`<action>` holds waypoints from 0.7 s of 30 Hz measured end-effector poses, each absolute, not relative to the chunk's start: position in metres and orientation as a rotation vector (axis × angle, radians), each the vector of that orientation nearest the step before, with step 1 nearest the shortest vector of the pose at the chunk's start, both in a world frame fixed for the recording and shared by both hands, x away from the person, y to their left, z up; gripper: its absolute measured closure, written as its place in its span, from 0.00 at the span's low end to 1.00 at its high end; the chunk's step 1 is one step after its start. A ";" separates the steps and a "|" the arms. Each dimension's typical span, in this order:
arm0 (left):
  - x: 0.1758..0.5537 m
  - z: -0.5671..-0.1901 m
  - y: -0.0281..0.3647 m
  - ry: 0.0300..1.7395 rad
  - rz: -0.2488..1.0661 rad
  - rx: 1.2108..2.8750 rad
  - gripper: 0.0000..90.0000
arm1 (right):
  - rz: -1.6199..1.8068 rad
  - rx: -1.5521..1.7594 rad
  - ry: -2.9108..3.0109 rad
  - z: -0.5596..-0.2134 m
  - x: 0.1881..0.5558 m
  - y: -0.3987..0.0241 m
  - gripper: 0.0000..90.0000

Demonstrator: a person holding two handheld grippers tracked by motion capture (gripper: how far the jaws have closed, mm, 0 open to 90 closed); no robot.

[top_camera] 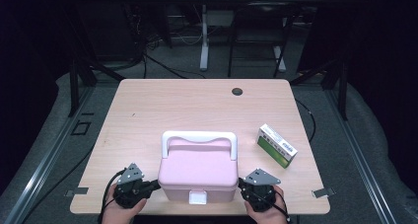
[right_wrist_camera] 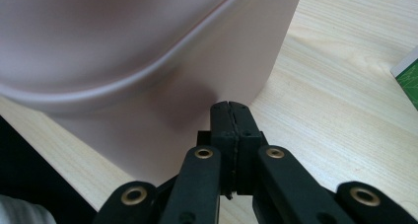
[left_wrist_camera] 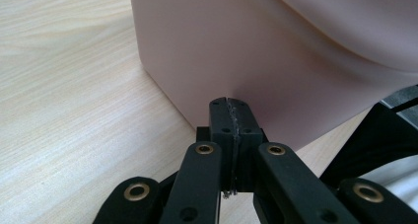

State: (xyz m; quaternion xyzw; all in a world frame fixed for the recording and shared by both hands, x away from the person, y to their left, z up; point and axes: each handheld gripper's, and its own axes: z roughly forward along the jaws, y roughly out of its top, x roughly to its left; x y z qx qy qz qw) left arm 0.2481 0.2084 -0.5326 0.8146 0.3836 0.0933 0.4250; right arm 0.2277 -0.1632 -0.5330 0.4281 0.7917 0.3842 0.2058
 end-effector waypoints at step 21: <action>0.256 -0.522 0.220 0.945 0.177 1.989 0.79 | 1.148 1.210 2.175 -0.522 0.241 -0.182 0.88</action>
